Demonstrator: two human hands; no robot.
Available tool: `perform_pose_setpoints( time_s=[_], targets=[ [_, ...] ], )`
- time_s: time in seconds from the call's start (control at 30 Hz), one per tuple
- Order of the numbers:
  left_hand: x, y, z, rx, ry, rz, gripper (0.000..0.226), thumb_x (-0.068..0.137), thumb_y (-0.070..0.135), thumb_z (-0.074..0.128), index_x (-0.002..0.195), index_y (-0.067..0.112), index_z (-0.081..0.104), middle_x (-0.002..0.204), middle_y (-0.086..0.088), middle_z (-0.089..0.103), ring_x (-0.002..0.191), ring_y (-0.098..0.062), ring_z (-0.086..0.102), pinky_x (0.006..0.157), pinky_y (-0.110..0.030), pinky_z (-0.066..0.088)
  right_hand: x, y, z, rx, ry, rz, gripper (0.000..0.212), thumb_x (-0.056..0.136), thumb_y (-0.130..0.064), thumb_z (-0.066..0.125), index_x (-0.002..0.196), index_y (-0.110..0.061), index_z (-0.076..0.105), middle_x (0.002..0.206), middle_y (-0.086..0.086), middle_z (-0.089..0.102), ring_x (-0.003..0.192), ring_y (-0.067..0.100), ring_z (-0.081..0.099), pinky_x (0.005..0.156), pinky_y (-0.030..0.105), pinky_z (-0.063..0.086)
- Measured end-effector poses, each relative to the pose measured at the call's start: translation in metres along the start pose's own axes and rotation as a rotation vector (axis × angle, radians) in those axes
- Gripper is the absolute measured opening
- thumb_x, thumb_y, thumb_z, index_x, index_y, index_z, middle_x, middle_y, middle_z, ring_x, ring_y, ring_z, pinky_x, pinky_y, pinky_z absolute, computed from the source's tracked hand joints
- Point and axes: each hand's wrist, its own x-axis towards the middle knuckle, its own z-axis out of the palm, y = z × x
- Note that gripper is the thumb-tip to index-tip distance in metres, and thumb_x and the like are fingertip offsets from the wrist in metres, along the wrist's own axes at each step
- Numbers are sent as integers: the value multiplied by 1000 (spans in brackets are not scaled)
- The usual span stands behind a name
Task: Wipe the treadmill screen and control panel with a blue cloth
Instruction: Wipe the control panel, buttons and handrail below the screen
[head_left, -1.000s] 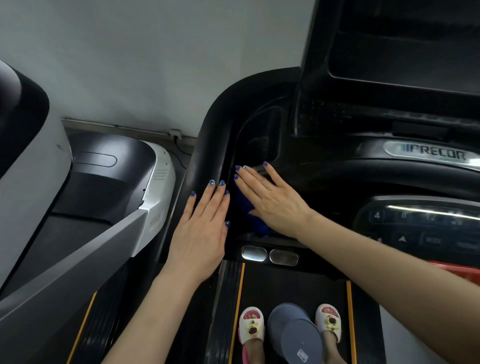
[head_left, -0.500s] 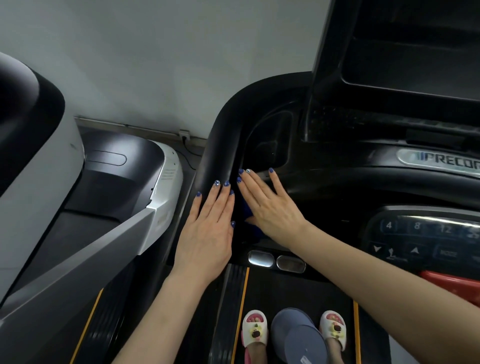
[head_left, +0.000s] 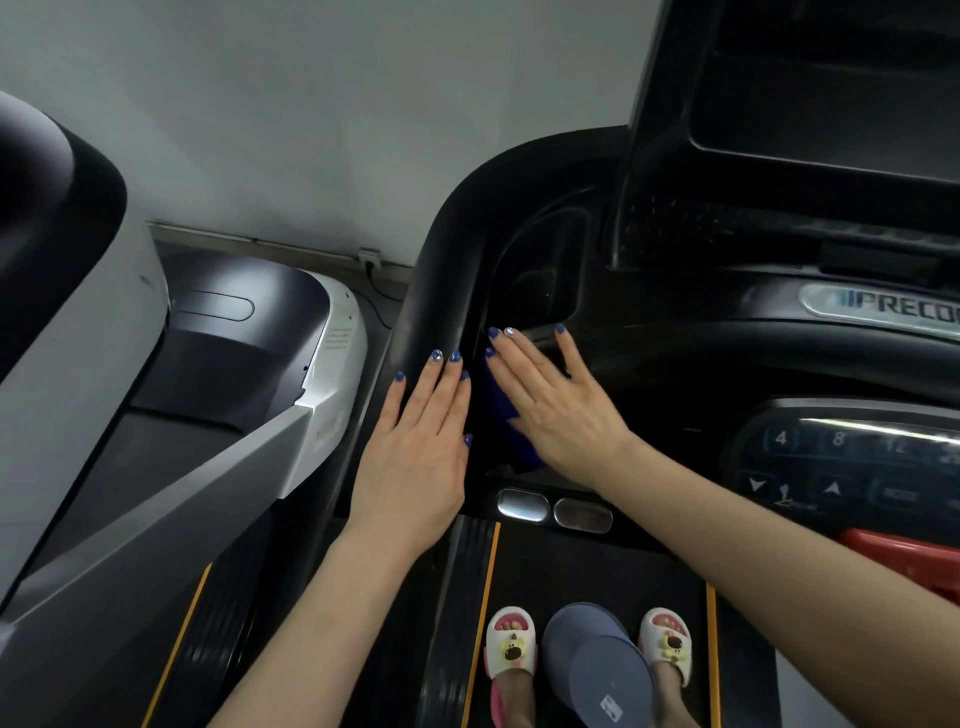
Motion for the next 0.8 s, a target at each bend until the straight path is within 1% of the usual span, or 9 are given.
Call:
perform_pose_setpoints(
  time_s=[0.1,0.17,0.3,0.37,0.43,0.53,0.63,0.73,0.8],
  targets=[
    [1,0,1,4,16,27,58,100,30,26,152,4,34,163,-12,25,154,-24,15,122,-49,16,1,22,-8,-9,12,41,68,100,-37,37,156,-5,16,165,15,5,153,26,4,120,57,-5],
    [2,1,1,-5,25,30,58,100,29,26,152,5,34,163,-11,25,154,-24,15,122,-49,16,5,22,-12,43,19,98,66,100,-32,40,155,-3,20,165,16,6,153,26,4,120,58,-5],
    [10,1,0,-29,43,32,57,100,28,26,151,4,37,162,-11,29,153,-24,18,121,-48,16,1,12,-8,66,-12,39,66,101,-31,38,157,-5,15,165,13,-1,153,25,-3,121,57,-3],
    [11,0,0,-22,40,32,58,99,28,26,150,4,38,161,-12,30,152,-25,19,121,-49,17,-7,22,-10,50,-20,19,65,101,-29,37,157,-6,15,166,12,0,153,23,-1,121,57,-3],
    [10,0,0,-5,28,40,58,100,29,25,150,4,38,162,-12,29,153,-24,19,121,-49,17,-13,27,-13,46,-11,59,64,99,-25,37,157,-7,16,166,12,2,153,23,2,121,58,-2],
    [10,0,0,6,23,43,58,100,30,25,151,5,36,162,-11,29,153,-23,17,122,-50,18,-8,14,-14,84,-5,102,68,91,-14,32,156,-5,16,165,14,-1,153,24,-2,121,57,-5],
    [10,-1,0,-3,16,45,58,100,30,24,151,5,35,162,-11,28,153,-23,17,122,-50,19,-12,16,-18,102,-35,61,74,85,-11,29,157,-7,12,165,12,-6,153,23,-2,122,55,-3],
    [10,-1,1,-2,11,53,58,100,30,24,152,6,34,163,-10,27,154,-23,15,123,-50,19,-27,31,-23,122,-53,75,77,83,-14,34,157,-8,14,166,11,-4,153,22,1,122,56,-1],
    [10,-1,1,5,8,52,58,100,31,23,152,6,34,163,-11,26,154,-23,14,123,-51,19,-26,23,-25,185,-47,133,71,90,-24,38,156,-7,20,166,11,-1,153,22,1,122,54,-1]
  ],
)
